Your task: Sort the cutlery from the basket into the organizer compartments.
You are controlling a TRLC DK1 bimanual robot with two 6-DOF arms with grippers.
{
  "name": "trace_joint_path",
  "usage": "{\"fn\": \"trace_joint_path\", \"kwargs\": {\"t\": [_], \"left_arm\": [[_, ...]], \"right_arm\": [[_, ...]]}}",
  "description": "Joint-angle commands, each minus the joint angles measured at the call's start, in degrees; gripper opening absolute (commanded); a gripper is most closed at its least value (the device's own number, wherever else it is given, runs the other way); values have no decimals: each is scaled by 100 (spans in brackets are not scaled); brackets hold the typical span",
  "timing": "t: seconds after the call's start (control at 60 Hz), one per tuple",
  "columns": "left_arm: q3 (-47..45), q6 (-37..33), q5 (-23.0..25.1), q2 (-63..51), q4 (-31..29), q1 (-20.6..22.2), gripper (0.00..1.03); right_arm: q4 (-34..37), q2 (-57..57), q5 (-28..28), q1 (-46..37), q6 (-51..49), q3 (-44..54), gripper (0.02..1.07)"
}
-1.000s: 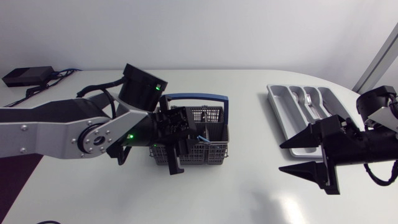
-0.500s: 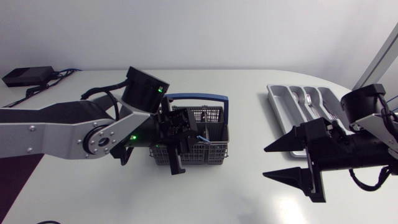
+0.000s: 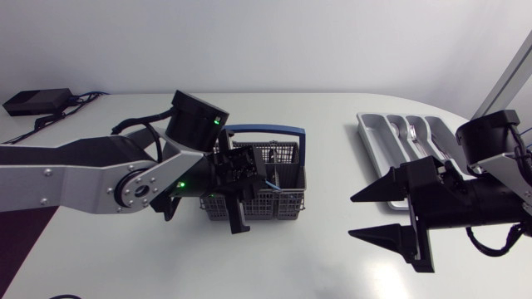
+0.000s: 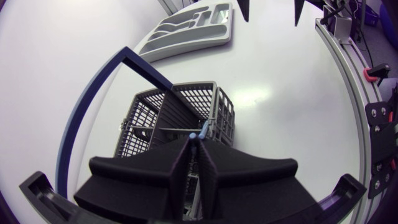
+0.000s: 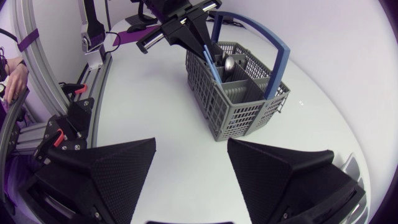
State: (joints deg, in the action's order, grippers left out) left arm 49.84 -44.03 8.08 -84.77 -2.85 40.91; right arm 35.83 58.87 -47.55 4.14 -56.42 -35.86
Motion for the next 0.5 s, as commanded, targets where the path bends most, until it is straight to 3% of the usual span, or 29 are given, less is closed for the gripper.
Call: {"fn": "trace_joint_path", "kwargs": {"t": [0.0, 0.483], "left_arm": [[-80, -141, 19, 40, -5, 40, 4], [597, -71, 27, 1297, -1499, 102, 4]], "right_arm": [[-50, -95, 26, 113, 237, 158, 85], [-217, -693, 308, 825, 975, 158, 88]]}}
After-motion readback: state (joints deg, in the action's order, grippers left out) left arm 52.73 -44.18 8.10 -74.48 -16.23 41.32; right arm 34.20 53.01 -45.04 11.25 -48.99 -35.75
